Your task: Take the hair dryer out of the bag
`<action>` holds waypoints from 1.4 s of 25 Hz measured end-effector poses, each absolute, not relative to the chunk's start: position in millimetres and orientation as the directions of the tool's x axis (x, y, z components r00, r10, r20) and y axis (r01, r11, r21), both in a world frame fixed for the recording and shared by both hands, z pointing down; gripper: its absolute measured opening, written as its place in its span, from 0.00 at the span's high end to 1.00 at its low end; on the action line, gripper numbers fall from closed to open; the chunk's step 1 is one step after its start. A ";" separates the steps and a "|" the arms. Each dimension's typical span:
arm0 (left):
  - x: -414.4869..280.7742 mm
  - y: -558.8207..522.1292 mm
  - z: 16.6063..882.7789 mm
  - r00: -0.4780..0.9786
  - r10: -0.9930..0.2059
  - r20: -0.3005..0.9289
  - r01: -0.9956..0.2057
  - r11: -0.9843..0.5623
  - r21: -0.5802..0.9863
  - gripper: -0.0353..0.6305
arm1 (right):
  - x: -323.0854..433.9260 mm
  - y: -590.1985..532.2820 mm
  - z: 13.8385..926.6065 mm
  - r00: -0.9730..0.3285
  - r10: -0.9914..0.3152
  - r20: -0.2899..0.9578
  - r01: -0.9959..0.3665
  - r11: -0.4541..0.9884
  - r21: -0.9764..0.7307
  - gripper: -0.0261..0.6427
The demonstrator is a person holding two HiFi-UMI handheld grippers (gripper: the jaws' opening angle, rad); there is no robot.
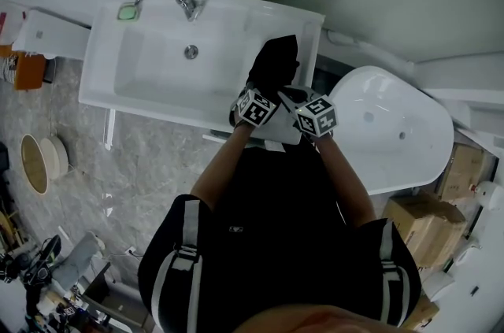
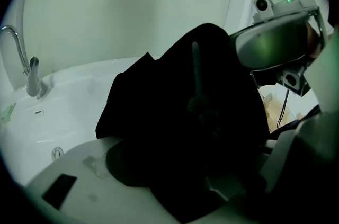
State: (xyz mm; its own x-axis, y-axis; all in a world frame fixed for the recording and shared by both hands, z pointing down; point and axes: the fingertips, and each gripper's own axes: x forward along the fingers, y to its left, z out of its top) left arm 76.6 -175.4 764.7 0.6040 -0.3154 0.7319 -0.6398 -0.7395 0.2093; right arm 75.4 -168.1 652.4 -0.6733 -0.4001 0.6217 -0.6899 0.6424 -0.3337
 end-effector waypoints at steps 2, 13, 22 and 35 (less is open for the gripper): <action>76.9 -176.7 766.9 0.589 -0.326 0.739 -0.654 -0.730 0.199 0.67 | 75.8 -166.3 653.7 -0.673 -0.398 0.623 -0.690 0.640 -0.337 0.83; 80.8 -177.9 797.8 0.517 -0.298 0.802 -0.682 -0.710 0.176 0.63 | 89.7 -163.4 671.3 -0.649 -0.390 0.653 -0.715 0.607 -0.348 0.82; 82.1 -193.4 786.7 0.603 -0.275 0.749 -0.713 -0.606 0.352 0.64 | 89.7 -142.7 689.8 -0.641 -0.337 0.690 -0.693 0.640 -0.332 0.82; 95.9 -189.3 741.9 0.875 -0.239 0.421 -0.484 -0.420 0.767 0.66 | 76.7 -135.8 674.0 -0.700 -0.343 0.627 -0.653 0.662 -0.368 0.82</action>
